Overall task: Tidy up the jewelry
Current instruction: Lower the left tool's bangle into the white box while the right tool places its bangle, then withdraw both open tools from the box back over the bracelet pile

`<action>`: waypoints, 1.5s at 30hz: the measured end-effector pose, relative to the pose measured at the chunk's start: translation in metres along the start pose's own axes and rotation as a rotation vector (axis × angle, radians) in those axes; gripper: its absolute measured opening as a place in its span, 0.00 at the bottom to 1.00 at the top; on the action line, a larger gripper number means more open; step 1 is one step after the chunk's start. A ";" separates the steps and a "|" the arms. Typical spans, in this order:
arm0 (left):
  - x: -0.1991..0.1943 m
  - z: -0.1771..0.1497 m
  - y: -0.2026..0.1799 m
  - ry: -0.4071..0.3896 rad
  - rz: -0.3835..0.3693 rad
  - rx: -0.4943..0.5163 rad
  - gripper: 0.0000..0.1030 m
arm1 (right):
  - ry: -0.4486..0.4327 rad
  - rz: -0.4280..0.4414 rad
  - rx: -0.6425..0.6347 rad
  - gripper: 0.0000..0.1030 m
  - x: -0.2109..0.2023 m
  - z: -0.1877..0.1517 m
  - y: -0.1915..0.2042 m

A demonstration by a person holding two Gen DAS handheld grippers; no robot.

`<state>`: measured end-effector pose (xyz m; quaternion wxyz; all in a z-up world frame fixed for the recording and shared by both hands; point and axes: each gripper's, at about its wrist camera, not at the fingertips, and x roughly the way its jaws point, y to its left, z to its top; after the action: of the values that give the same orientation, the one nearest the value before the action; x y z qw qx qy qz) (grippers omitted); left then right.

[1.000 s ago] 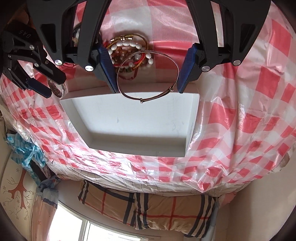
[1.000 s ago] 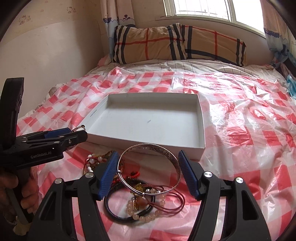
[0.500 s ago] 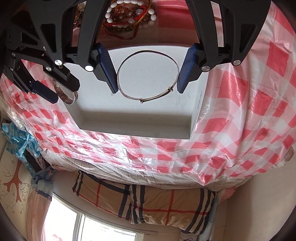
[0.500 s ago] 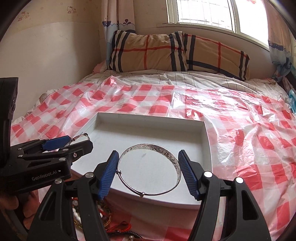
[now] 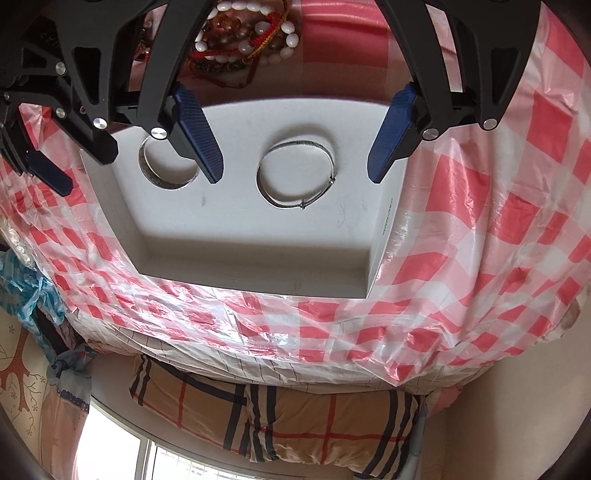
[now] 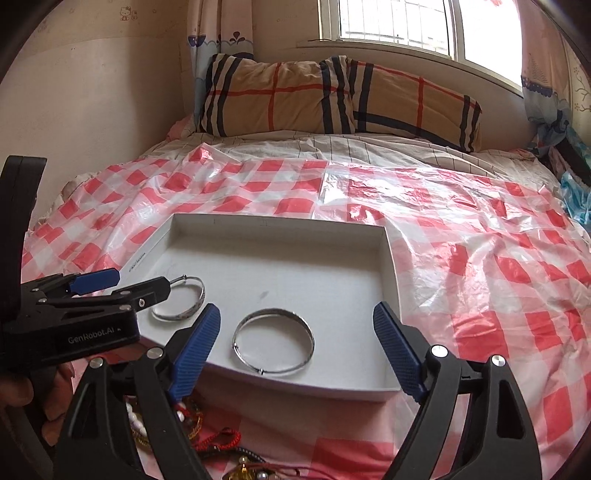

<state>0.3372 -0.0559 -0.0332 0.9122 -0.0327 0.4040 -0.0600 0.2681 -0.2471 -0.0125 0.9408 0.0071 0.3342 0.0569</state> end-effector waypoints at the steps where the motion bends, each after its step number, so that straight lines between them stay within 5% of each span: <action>1: -0.004 -0.002 -0.001 0.004 -0.002 -0.001 0.75 | 0.008 0.003 0.009 0.79 -0.005 -0.005 -0.002; 19: -0.050 -0.056 -0.015 0.082 0.038 0.082 0.83 | 0.093 0.038 0.087 0.84 -0.053 -0.065 0.003; 45: -0.060 -0.083 0.015 0.136 0.069 0.047 0.88 | 0.148 0.046 0.024 0.87 -0.059 -0.072 0.011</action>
<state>0.2374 -0.0342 -0.0464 0.8847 0.0067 0.4644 -0.0397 0.1763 -0.2442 -0.0310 0.9118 0.0219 0.4032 0.0748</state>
